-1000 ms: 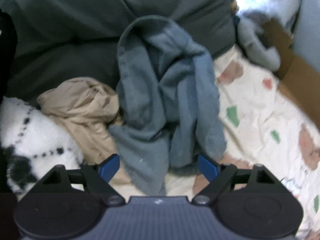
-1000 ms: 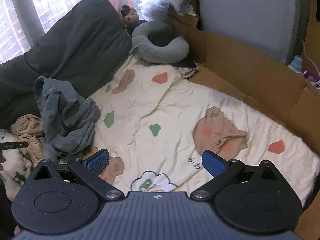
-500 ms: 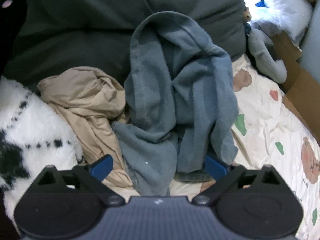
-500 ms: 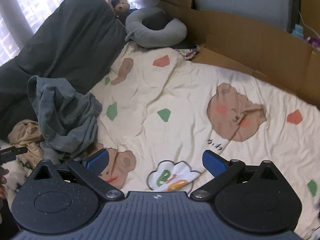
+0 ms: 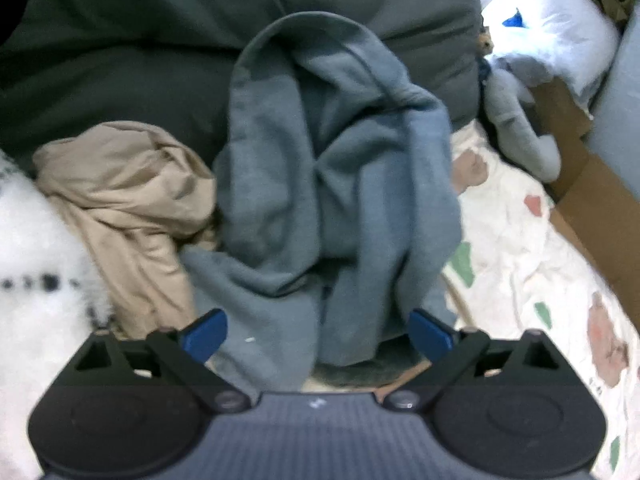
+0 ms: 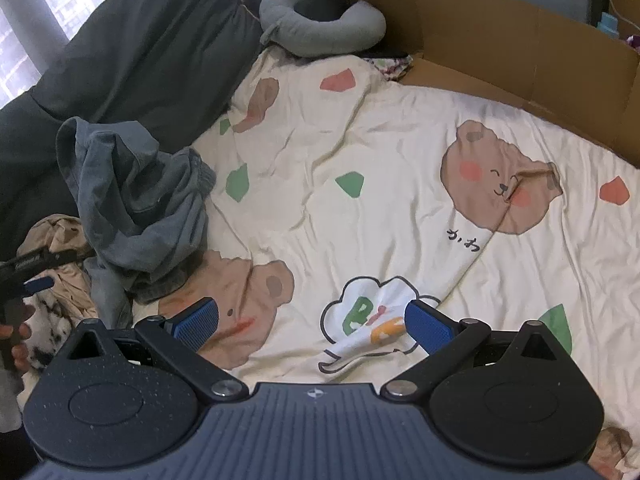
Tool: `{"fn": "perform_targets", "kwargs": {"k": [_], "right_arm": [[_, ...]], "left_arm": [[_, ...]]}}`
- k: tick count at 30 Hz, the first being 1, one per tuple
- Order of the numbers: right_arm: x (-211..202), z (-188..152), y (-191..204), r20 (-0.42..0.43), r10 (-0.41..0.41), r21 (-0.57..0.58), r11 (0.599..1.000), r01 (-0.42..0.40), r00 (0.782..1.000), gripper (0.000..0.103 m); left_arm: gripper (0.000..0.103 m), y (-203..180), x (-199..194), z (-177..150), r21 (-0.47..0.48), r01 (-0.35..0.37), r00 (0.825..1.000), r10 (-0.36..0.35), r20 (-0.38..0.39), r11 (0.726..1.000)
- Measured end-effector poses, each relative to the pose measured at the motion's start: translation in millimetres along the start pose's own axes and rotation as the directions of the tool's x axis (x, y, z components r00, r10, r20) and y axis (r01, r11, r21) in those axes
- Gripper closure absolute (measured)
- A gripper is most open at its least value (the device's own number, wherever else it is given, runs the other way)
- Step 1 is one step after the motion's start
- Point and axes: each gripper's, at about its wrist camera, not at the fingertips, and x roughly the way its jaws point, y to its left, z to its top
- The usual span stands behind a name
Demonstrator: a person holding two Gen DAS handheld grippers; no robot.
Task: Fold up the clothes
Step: 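Close the left gripper on the blue jeans and lift them, then pull the jeans onto the sheet and open the left gripper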
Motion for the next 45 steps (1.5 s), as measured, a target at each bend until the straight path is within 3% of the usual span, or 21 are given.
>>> {"fn": "perform_targets", "kwargs": {"k": [5,10,12,13,15,18,21,36,40,45], "right_arm": [[2,-3,-2,-0.001,0.002,0.015,1.0,-0.002,1.0,0.001],[10,-8,-2,-0.013,0.013,0.037,0.999,-0.013,1.0,0.001],[12,-11,-1,-0.023,0.016,0.032,0.999,-0.015,1.0,0.001],[13,-12,0,-0.027,0.017,0.029,0.999,-0.016,0.999,0.001],[10,-14,1,-0.019,0.007,0.018,1.0,-0.006,1.0,0.001],[6,-12,-3,-0.012,0.008,0.031,0.999,-0.008,1.0,0.001],[6,-11,-5,-0.013,0.012,0.037,0.999,-0.011,1.0,0.001],[8,-16,42,0.02,0.211,-0.025,0.977,-0.211,0.977,0.001],[7,-16,45,0.034,0.234,0.01,0.972,-0.235,0.972,0.001],[3,-18,45,0.039,0.225,0.015,0.974,-0.226,0.974,0.001]], "left_arm": [[0.03,-21,11,3,-0.001,0.044,0.999,-0.044,0.032,0.999],[0.033,-40,23,11,0.018,0.066,0.996,-0.067,0.055,0.998],[0.067,-45,34,14,0.017,0.023,0.999,-0.024,0.038,1.0],[0.096,-48,39,16,0.017,-0.003,1.0,0.003,0.027,1.0],[0.095,-53,41,19,0.014,-0.032,0.998,0.032,0.046,0.999],[0.097,-65,33,17,0.045,0.06,0.997,-0.062,0.053,0.997],[0.097,-79,20,13,0.126,0.072,0.994,-0.081,0.071,0.989],[0.098,-106,-62,10,0.192,0.193,0.977,-0.208,0.057,0.962],[0.098,-119,-79,5,0.228,0.244,0.966,-0.258,0.035,0.943],[0.098,-140,-96,-2,0.273,0.33,0.939,-0.345,0.008,0.904]]}}
